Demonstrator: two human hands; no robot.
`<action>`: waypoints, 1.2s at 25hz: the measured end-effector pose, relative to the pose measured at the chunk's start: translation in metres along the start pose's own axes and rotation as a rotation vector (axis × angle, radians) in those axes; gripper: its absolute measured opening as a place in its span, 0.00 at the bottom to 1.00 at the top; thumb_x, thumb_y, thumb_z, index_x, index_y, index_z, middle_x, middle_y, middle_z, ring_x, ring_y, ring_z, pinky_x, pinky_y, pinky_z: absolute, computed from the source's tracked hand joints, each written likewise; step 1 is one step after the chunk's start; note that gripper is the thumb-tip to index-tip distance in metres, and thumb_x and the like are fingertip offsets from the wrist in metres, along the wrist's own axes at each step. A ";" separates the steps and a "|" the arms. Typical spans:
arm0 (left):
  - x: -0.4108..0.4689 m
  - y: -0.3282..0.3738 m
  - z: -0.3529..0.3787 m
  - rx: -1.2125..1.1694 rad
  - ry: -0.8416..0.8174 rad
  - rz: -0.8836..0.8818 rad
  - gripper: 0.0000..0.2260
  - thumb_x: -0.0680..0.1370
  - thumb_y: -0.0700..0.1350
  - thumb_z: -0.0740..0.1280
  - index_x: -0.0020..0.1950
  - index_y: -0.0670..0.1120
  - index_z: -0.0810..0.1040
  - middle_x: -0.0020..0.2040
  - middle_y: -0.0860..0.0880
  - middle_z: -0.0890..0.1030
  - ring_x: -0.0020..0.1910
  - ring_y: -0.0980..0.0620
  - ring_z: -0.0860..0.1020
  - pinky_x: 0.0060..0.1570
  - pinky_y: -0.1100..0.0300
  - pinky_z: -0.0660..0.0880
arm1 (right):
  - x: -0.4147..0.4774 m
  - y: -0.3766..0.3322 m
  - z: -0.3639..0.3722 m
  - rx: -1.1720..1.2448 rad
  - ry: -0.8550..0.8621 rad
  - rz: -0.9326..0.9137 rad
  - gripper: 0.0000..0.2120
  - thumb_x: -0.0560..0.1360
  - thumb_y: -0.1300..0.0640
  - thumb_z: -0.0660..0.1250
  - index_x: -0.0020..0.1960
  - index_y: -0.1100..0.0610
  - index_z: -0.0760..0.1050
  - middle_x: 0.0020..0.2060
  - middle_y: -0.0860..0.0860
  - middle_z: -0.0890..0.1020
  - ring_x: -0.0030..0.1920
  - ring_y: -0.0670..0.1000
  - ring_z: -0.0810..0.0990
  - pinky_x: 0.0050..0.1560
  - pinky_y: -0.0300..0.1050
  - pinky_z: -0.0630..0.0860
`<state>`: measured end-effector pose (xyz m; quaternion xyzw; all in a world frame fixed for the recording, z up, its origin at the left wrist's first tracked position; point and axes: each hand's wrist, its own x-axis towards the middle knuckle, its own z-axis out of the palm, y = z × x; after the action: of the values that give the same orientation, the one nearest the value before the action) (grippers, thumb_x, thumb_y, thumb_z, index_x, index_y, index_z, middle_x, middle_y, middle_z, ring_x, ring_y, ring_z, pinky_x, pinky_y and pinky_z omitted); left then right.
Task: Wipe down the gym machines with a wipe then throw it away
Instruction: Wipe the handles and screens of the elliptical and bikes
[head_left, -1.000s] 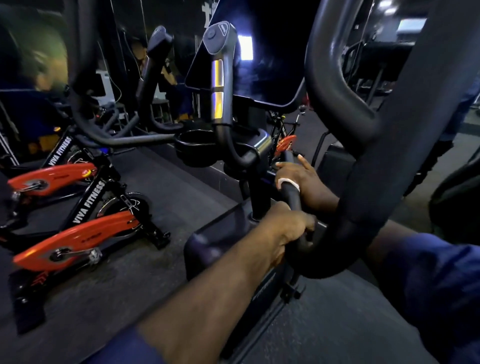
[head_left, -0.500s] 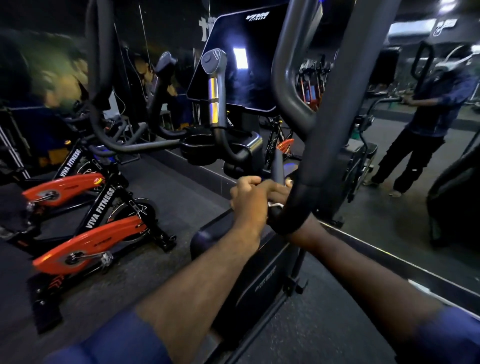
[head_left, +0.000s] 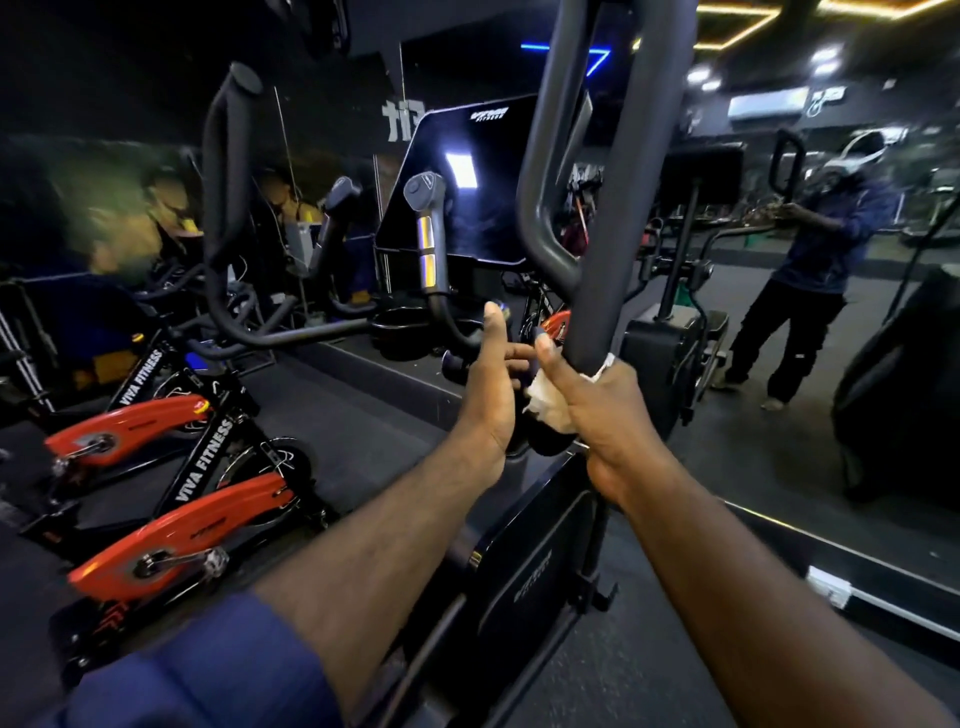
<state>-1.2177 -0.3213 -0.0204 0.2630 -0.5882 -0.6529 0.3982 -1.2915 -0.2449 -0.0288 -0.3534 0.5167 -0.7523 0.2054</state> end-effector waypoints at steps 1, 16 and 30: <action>0.000 0.005 0.004 -0.021 -0.057 -0.008 0.34 0.85 0.67 0.49 0.50 0.42 0.82 0.42 0.47 0.86 0.33 0.60 0.83 0.30 0.68 0.76 | 0.002 -0.002 0.002 -0.023 0.045 -0.034 0.13 0.78 0.51 0.75 0.56 0.59 0.83 0.47 0.57 0.88 0.49 0.57 0.88 0.49 0.56 0.86; 0.100 0.044 -0.099 -0.208 -0.219 0.033 0.39 0.81 0.73 0.49 0.55 0.39 0.81 0.44 0.42 0.82 0.39 0.49 0.79 0.38 0.58 0.71 | 0.024 0.024 0.128 -0.614 0.202 -0.676 0.34 0.81 0.70 0.61 0.84 0.57 0.54 0.72 0.39 0.75 0.69 0.39 0.76 0.69 0.40 0.74; 0.258 0.098 -0.135 -0.385 -0.176 -0.085 0.37 0.80 0.74 0.54 0.61 0.41 0.80 0.53 0.40 0.85 0.53 0.42 0.84 0.54 0.49 0.79 | 0.251 -0.059 0.203 -0.765 0.344 -0.736 0.18 0.76 0.66 0.71 0.61 0.51 0.85 0.51 0.43 0.87 0.47 0.38 0.84 0.53 0.37 0.82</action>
<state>-1.2285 -0.6099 0.0849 0.1489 -0.4736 -0.7898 0.3603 -1.3040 -0.5199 0.1496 -0.4321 0.6215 -0.5801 -0.3008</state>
